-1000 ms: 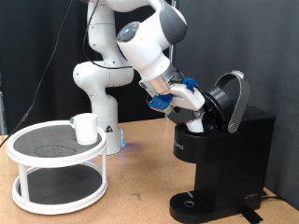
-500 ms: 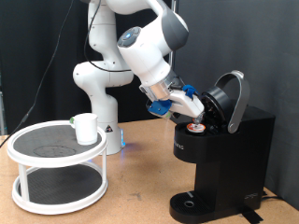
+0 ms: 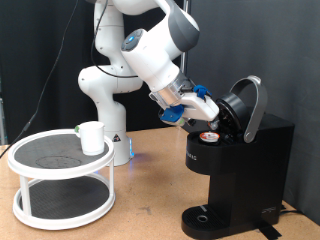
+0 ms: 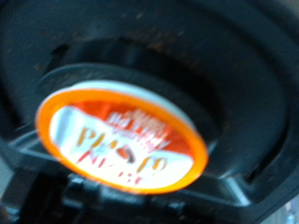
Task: Make a cup of coffee with the keurig machine
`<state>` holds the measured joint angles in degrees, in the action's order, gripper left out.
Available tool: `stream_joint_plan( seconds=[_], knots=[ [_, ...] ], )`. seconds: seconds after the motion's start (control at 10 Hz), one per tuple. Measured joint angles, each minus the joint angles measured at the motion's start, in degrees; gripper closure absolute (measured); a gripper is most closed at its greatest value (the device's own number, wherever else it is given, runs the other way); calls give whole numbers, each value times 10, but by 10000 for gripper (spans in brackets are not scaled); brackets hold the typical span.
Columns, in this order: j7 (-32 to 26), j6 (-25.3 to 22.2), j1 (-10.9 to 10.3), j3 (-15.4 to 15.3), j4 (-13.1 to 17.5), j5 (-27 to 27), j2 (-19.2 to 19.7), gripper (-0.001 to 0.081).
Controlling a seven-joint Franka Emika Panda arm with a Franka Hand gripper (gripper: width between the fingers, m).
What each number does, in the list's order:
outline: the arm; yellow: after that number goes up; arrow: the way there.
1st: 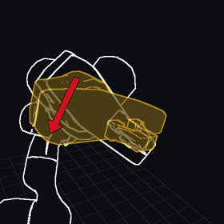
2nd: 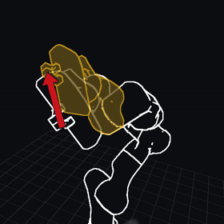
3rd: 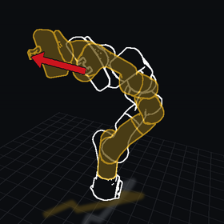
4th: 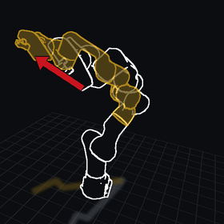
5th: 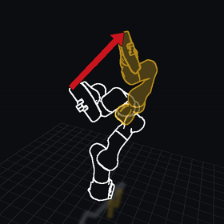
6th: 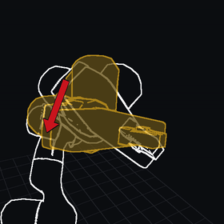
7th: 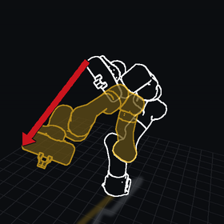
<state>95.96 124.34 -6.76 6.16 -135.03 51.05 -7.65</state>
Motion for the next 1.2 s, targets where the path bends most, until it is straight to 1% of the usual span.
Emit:
stream_joint_plan(
  seconds=[0.1, 0.2, 0.3, 0.4, 0.5, 0.6, 0.8, 0.9, 1.1, 1.2],
  knots=[
    [-10, 13, 0, 1, 0, 50, -4, 72],
    [-16, 24, 0, 4, 0, 113, -16, 72],
    [-17, 27, 1, 10, 1, 163, -30, 72],
    [-5, 28, 3, 16, 2, 189, -45, 72],
    [20, 28, 7, 20, 5, 194, -58, 72],
    [53, 20, 13, 25, 10, 187, -70, 72],
    [111, -11, 27, 32, 27, 143, -86, 72],
    [125, -24, 32, 35, 37, 124, -90, 72],
    [130, -51, 40, 39, 58, 76, -93, 72],
    [130, -64, 43, 40, 63, 64, -92, 72]
  ],
)
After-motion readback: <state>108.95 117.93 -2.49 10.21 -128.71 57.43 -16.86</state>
